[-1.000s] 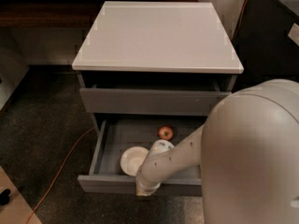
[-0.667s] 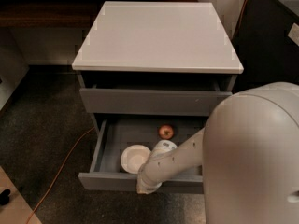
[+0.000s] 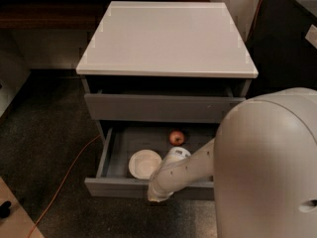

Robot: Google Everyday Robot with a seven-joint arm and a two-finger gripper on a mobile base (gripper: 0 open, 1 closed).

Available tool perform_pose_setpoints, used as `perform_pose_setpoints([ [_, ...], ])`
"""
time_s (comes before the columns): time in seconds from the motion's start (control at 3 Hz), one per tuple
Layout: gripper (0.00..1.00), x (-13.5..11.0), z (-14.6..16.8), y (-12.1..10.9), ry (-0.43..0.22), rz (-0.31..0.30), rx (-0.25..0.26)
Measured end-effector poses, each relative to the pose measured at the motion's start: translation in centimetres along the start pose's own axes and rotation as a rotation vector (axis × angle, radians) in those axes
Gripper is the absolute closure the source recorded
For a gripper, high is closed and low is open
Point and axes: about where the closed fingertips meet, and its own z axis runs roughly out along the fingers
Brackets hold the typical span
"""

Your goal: Close middle drawer

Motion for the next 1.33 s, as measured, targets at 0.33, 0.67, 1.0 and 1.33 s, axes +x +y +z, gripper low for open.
perform_pose_setpoints([
  [0.33,1.00,0.9,0.4,-2.0,-0.004,0.001,0.043],
  [0.67,1.00,0.9,0.4,-1.9,-0.004,0.001,0.043],
  [1.0,1.00,1.7,0.6,-2.7,-0.015,0.026,0.063],
  [1.33,1.00,2.6,0.9,-4.2,-0.034,0.042,0.097],
])
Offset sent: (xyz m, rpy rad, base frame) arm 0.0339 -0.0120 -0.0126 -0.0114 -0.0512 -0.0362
